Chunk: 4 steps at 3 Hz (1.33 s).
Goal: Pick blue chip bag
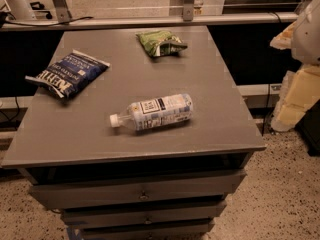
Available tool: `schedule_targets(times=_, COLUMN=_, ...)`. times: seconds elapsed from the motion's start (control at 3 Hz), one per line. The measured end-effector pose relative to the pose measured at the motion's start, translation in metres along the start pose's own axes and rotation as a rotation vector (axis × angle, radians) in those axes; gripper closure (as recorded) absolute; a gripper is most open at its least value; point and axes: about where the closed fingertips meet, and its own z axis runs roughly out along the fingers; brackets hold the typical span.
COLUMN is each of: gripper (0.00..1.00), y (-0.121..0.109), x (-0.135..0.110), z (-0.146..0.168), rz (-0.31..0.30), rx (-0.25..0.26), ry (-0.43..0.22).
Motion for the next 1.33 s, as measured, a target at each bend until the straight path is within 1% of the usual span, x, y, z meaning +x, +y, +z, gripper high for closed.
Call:
schedule_targets(times=0.33, gripper=0.0, y=-0.001, x=-0.001, z=0.0, rz=-0.001, rx=0.006, ry=-0.006)
schedule_targets(times=0.67, gripper=0.0, y=-0.013, x=-0.032, z=0.022, rz=0.008, rx=0.0, ry=-0.104)
schedule_targets(times=1.0, gripper=0.0, y=-0.038, x=-0.105, z=0.05, rz=-0.002, rx=-0.014, ry=-0.276)
schedule_targets(times=1.33, gripper=0.0, y=-0.052, x=-0.192, z=0.075, rz=-0.008, rx=-0.055, ry=-0.457)
